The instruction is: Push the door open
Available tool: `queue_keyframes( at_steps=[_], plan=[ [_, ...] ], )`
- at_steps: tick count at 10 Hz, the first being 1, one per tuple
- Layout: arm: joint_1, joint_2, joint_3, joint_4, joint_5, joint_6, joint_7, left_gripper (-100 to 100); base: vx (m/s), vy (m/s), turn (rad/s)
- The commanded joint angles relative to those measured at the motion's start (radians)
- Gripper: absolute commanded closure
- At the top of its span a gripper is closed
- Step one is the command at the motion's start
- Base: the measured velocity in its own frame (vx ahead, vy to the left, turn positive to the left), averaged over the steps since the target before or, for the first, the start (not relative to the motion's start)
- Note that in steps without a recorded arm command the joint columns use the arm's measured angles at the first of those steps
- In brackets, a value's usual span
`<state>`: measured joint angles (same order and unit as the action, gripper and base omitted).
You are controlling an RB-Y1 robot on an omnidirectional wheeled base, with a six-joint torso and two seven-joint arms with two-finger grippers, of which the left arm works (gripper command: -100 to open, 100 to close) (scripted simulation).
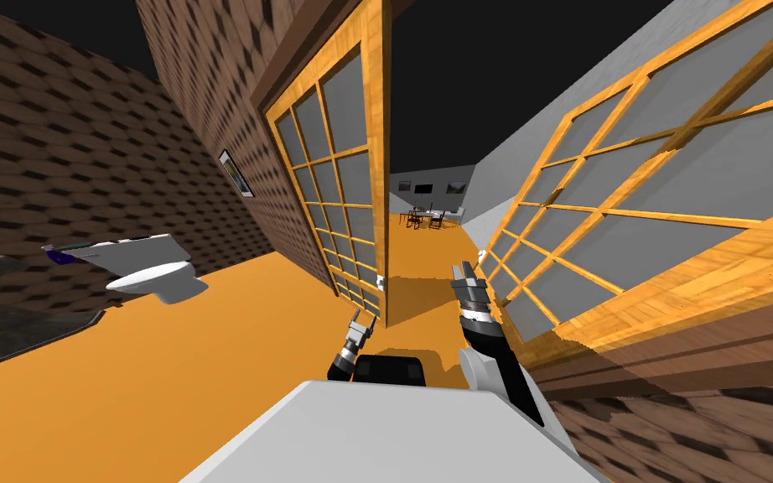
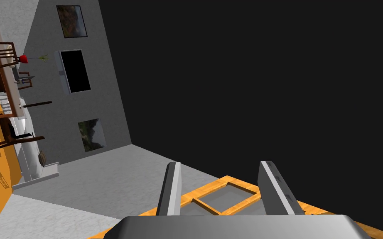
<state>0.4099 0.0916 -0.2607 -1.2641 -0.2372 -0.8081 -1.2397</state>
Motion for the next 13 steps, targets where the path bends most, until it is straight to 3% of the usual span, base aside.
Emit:
queue_keyframes(
  at_steps=[1, 8, 9, 13],
  plan=[
    [0.001, -0.003, -0.011, 0.026, -0.01, -0.008, -0.037, -100, 0.16, 0.087, -0.085],
    [-0.004, -0.019, -0.044, 0.134, -0.045, -0.044, -0.159, -100, 0.133, 0.092, -0.062],
    [-0.006, -0.022, -0.041, 0.132, -0.042, -0.043, -0.15, -100, 0.05, 0.04, -0.016],
    [-0.03, -0.022, -0.031, 0.155, -0.04, -0.039, -0.153, -100, 0.168, -0.07, -0.019]
  ],
)
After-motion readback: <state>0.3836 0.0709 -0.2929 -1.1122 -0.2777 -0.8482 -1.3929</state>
